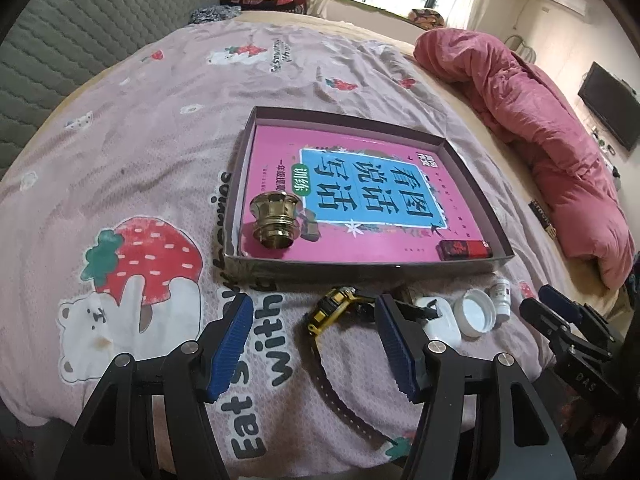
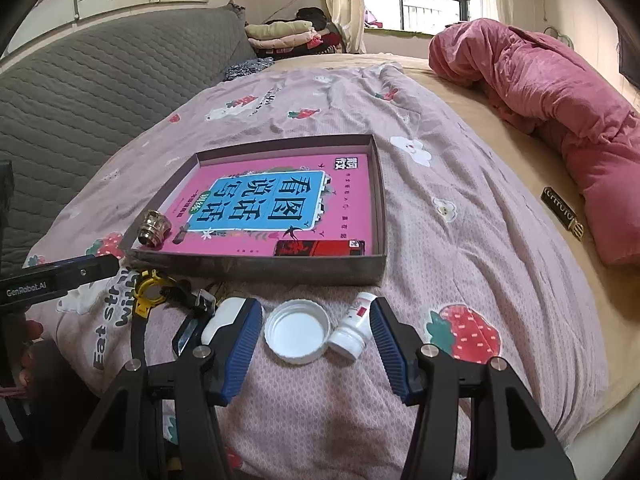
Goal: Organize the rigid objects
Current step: 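Withdraw both open tools from the tray back toward the remaining objects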
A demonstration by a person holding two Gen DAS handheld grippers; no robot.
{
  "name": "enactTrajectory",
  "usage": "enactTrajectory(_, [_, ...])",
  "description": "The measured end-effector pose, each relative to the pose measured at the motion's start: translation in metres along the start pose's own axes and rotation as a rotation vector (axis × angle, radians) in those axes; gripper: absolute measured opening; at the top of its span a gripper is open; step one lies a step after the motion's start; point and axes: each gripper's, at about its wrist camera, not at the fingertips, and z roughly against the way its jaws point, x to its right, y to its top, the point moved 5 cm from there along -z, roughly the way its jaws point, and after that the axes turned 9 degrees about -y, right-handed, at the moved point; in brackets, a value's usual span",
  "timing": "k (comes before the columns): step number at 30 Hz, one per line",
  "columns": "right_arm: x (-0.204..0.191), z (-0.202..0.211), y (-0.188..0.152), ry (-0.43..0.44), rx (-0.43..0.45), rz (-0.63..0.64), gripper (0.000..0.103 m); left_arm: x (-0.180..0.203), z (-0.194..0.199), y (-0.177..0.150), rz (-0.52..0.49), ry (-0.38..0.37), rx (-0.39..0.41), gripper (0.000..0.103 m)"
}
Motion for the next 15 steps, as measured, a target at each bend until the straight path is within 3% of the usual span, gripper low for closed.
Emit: enactTrajectory(15, [-0.007, 0.006, -0.008, 0.042, -0.019, 0.017, 0.056, 0.012, 0.002, -0.016, -0.016, -0.012, -0.039, 0.065])
